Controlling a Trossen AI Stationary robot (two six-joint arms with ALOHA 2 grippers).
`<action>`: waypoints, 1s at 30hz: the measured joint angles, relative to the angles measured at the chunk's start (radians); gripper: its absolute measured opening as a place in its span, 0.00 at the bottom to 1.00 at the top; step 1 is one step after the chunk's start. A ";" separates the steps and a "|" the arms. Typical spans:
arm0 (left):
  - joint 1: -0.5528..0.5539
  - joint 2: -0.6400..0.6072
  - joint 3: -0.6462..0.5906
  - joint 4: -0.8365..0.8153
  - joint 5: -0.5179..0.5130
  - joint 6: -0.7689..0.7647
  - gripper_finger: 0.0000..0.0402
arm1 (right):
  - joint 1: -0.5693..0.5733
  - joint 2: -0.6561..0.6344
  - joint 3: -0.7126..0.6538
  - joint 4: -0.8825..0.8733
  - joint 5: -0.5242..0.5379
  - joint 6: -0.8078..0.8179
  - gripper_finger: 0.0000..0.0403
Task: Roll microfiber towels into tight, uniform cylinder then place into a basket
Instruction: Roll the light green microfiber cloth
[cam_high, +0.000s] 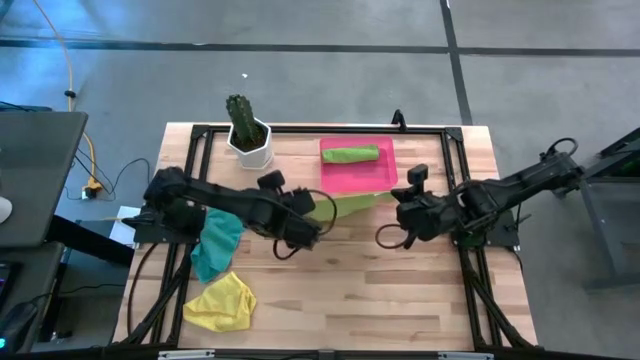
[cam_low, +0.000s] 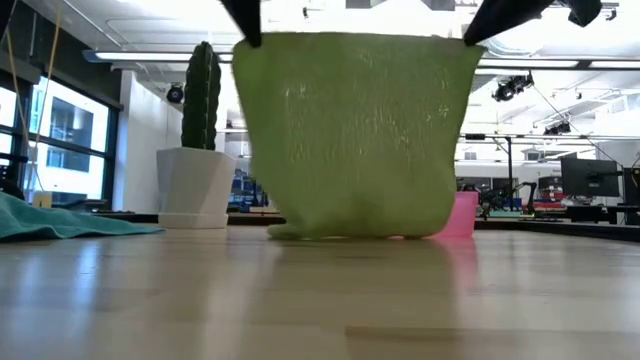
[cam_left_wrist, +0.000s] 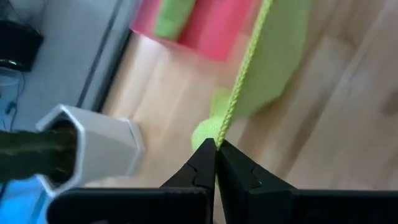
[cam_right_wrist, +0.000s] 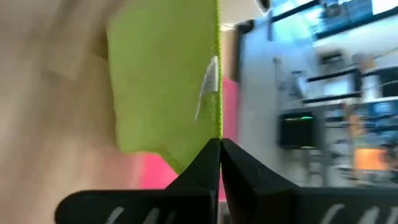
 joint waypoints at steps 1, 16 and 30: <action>-0.010 0.000 -0.025 0.020 0.023 -0.009 0.00 | 0.003 0.004 0.000 0.001 -0.043 0.033 0.00; -0.237 0.000 -0.295 0.562 0.219 -0.072 0.00 | 0.181 0.264 0.000 0.040 -0.466 0.480 0.00; -0.377 0.001 -0.472 0.876 0.283 -0.196 0.00 | 0.292 0.496 0.000 0.218 -0.478 0.469 0.00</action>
